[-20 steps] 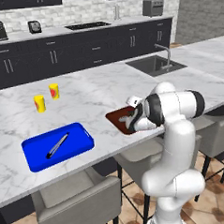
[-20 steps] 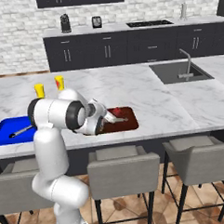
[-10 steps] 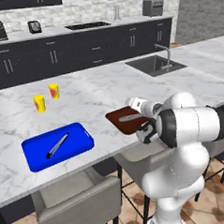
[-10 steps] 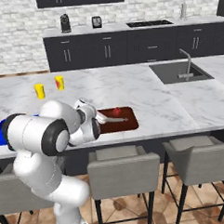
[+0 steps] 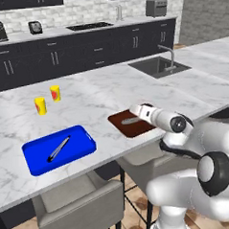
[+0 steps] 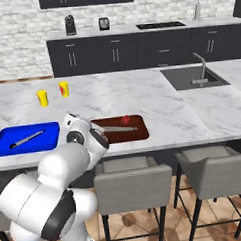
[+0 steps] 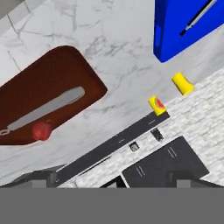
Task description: Gather the sweet potato and bell pepper from the fridge and place them on a tray on the dining counter. Then gather the steaks from the fridge and place them on the other tray.
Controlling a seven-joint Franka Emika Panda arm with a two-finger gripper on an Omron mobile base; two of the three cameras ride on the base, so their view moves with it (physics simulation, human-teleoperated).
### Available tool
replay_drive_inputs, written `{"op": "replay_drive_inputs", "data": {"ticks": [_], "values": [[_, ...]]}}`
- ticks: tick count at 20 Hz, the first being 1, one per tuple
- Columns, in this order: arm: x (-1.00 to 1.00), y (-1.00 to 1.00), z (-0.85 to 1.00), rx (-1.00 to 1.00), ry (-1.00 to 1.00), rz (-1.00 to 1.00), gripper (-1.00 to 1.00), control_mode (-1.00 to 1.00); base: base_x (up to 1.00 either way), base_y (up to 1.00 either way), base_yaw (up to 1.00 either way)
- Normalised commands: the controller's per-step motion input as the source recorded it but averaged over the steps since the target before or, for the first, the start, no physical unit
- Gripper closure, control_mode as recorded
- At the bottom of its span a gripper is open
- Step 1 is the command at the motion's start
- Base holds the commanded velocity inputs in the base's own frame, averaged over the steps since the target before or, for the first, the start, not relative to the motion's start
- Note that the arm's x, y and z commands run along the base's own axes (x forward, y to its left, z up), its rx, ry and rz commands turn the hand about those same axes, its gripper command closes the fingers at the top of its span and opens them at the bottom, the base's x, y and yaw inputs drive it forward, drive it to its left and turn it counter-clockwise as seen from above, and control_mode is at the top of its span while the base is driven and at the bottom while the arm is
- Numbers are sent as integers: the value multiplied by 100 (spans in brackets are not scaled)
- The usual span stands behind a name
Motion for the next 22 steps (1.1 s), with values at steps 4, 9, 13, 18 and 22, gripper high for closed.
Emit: {"op": "replay_drive_inputs", "data": {"ticks": [4, 9, 13, 18, 22], "values": [[-60, 2, 99, -12, 14, 6, -100, -100, 0, 0, 0], [-45, 7, 98, -20, 27, 1, -100, -100, 0, 0, 0], [-26, 7, 100, -18, 41, 0, -100, -100, 0, 0, 0], [-38, 3, 100, -5, 35, 5, -100, -100, 0, 0, 0], [-37, 2, 100, 0, 13, 14, -100, -100, 0, 0, 0]]}}
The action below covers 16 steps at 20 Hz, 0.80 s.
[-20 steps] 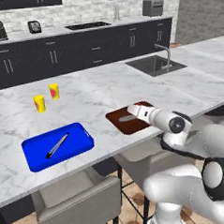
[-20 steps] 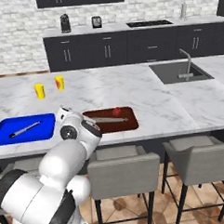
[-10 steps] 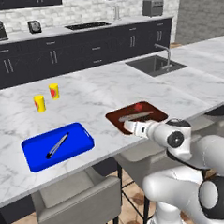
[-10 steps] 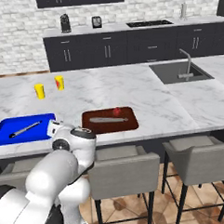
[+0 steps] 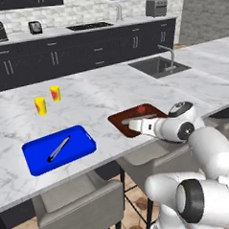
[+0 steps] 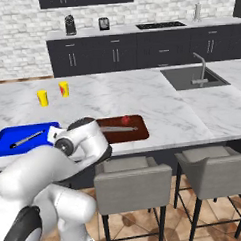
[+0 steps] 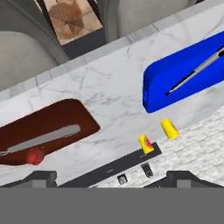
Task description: Gather the sweet potato and bell pepper from the fridge and place them on a tray on the dining counter. Then gather the steaks from the fridge and place them on the other tray.
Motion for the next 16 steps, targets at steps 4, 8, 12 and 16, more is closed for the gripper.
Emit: {"op": "replay_drive_inputs", "data": {"ticks": [4, 8, 12, 16], "values": [[-28, 14, 92, -1, 8, 8, -100, -100, 0, 0, 0], [-56, 3, 55, -20, 3, 15, -100, -100, 0, 0, 0], [-41, 0, 98, -8, 23, 10, -100, -100, 0, 0, 0], [-4, 1, 31, 0, 3, 0, -100, -100, 0, 0, 0]]}}
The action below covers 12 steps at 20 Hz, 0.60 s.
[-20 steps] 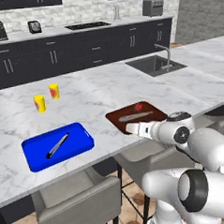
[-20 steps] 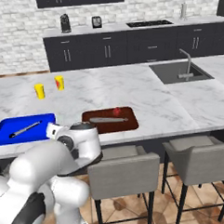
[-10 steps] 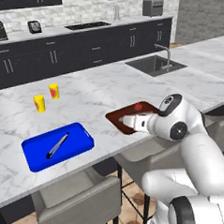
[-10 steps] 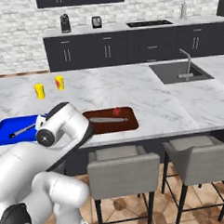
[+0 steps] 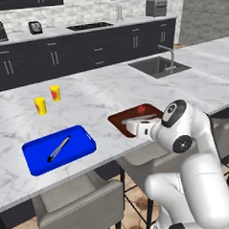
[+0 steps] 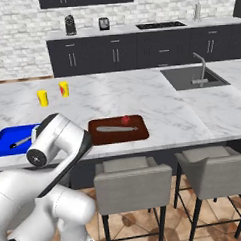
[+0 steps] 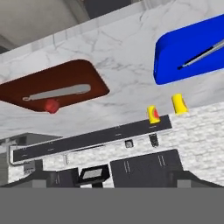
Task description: Gather the sweet potato and bell pepper from the fridge and place them on a tray on the dining counter. Then gather the steaks from the fridge and place them on the other tray.
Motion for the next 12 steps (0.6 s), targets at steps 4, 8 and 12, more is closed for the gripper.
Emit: {"op": "replay_drive_inputs", "data": {"ticks": [4, 8, 12], "values": [[-7, 0, 6, 3, 10, 0, -100, -100, 0, 0, 0], [-40, 0, 72, 33, 46, 4, -100, -100, 0, 0, 0], [-58, 0, 100, 57, 50, 5, -100, -100, 0, 0, 0]]}}
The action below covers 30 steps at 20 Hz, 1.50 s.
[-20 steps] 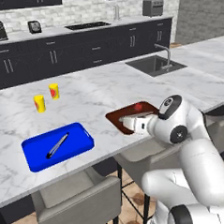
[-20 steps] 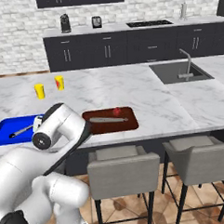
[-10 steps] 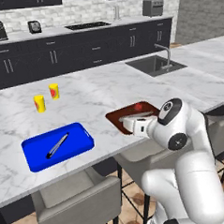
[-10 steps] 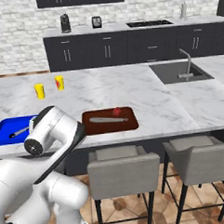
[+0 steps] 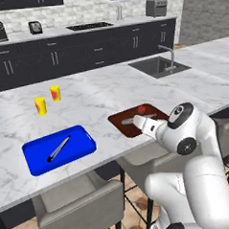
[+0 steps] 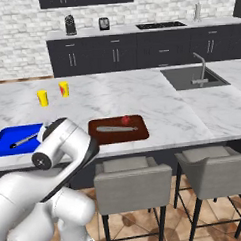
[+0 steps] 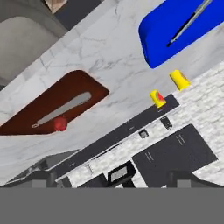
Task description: Gather the sweet potato and bell pepper from the fridge and place them on a tray on the dining counter. Then gather the steaks from the fridge and place them on the other tray.
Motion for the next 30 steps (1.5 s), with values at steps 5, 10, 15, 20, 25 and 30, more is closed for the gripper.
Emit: {"op": "replay_drive_inputs", "data": {"ticks": [5, 10, 15, 20, 25, 30], "values": [[-47, 0, 100, 60, 47, 6, -100, -100, 0, 0, 0], [-36, 1, 100, 55, 47, 11, -100, -100, 0, 0, 0], [-29, 7, 100, 60, 50, 13, -100, -100, 0, 0, 0], [-3, 2, 79, 72, 59, 20, -100, -100, 0, 0, 0], [2, 0, 66, 77, 62, 29, -100, -100, 0, 0, 0], [12, 0, 69, 79, 60, 33, -100, -100, 0, 0, 0]]}}
